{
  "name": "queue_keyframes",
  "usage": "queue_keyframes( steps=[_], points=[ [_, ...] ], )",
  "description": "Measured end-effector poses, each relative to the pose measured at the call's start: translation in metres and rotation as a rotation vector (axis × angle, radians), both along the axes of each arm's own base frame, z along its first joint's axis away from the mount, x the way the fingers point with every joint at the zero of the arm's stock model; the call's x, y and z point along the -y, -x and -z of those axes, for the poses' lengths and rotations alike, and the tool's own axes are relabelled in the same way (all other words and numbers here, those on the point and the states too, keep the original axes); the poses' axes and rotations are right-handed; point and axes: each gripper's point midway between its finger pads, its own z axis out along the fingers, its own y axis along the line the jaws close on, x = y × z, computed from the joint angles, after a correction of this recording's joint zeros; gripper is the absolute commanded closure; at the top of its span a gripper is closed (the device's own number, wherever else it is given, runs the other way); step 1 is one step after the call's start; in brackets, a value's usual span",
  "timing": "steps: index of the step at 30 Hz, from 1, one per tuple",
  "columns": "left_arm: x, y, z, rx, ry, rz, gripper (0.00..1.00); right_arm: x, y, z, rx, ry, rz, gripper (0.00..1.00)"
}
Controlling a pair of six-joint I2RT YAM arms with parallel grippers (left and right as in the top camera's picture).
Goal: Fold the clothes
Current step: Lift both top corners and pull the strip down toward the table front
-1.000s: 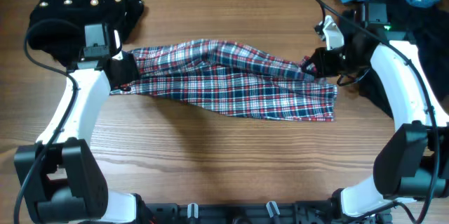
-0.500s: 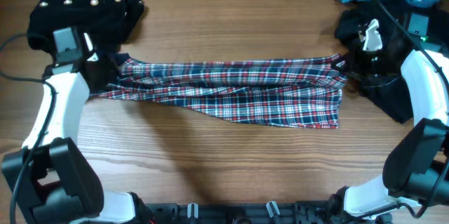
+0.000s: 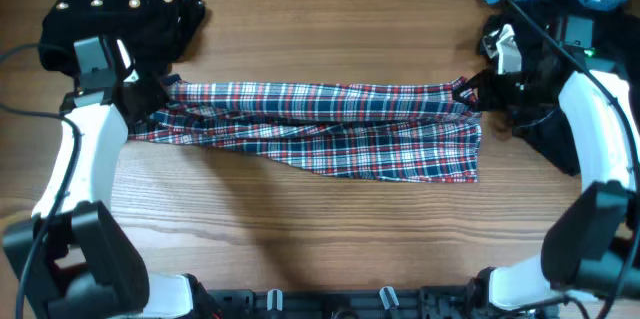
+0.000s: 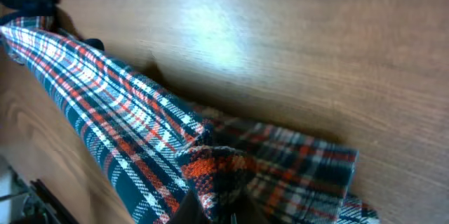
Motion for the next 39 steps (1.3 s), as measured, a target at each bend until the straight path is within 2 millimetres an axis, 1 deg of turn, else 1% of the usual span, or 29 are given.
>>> queue_keyframes(
  steps=[4,6,9,11,13,16,19,21,23,27,28,30,33,35,36,38,39],
  points=[
    [-0.001,-0.004,-0.025,0.074,-0.019,0.000,0.96,-0.003,0.005,-0.022,0.081,0.012,-0.038,0.96],
    [-0.001,-0.003,-0.041,0.116,-0.028,0.000,0.96,-0.005,0.008,-0.034,0.121,0.021,-0.055,0.96],
    [0.002,0.003,-0.063,0.162,-0.033,0.005,0.96,-0.006,0.014,-0.047,0.166,0.036,-0.079,0.96],
    [0.005,0.008,-0.071,0.170,-0.031,0.010,0.96,-0.007,0.019,-0.052,0.185,0.046,-0.096,0.96],
    [0.011,0.013,-0.075,0.168,-0.028,0.021,0.96,-0.008,0.021,-0.053,0.193,0.052,-0.111,0.96],
    [0.022,0.016,-0.072,0.144,-0.021,0.048,0.96,-0.008,0.024,-0.052,0.187,0.055,-0.124,0.96],
    [0.037,0.015,-0.071,0.137,-0.024,0.093,0.96,-0.007,0.026,-0.051,0.182,0.067,-0.133,0.96],
    [0.043,0.014,-0.070,0.131,-0.036,0.114,0.96,-0.005,0.028,-0.047,0.172,0.085,-0.136,0.96],
    [0.046,0.015,-0.067,0.121,-0.052,0.124,0.96,-0.004,0.033,-0.037,0.147,0.091,-0.138,0.96],
    [0.045,0.023,-0.052,0.080,-0.068,0.120,0.96,-0.002,0.044,-0.008,0.061,0.089,-0.089,0.96],
    [0.044,0.027,-0.046,0.063,-0.072,0.117,0.96,-0.001,0.049,0.003,0.014,0.087,-0.050,0.96],
    [0.042,0.031,-0.039,0.042,-0.081,0.111,0.96,0.001,0.054,0.015,-0.046,0.084,0.011,0.96],
    [0.039,0.034,-0.034,0.023,-0.099,0.100,0.96,0.005,0.057,0.025,-0.109,0.088,0.090,0.96],
    [0.037,0.037,-0.030,0.012,-0.109,0.093,0.96,0.008,0.058,0.028,-0.136,0.096,0.133,0.96],
    [0.036,0.038,-0.028,0.006,-0.111,0.091,0.96,0.010,0.057,0.030,-0.145,0.101,0.153,0.90],
    [0.035,0.042,-0.021,-0.009,-0.115,0.088,0.96,0.014,0.056,0.034,-0.162,0.112,0.197,0.62],
    [0.035,0.043,-0.018,-0.019,-0.116,0.087,0.96,0.016,0.055,0.037,-0.164,0.117,0.213,0.44]
  ],
)
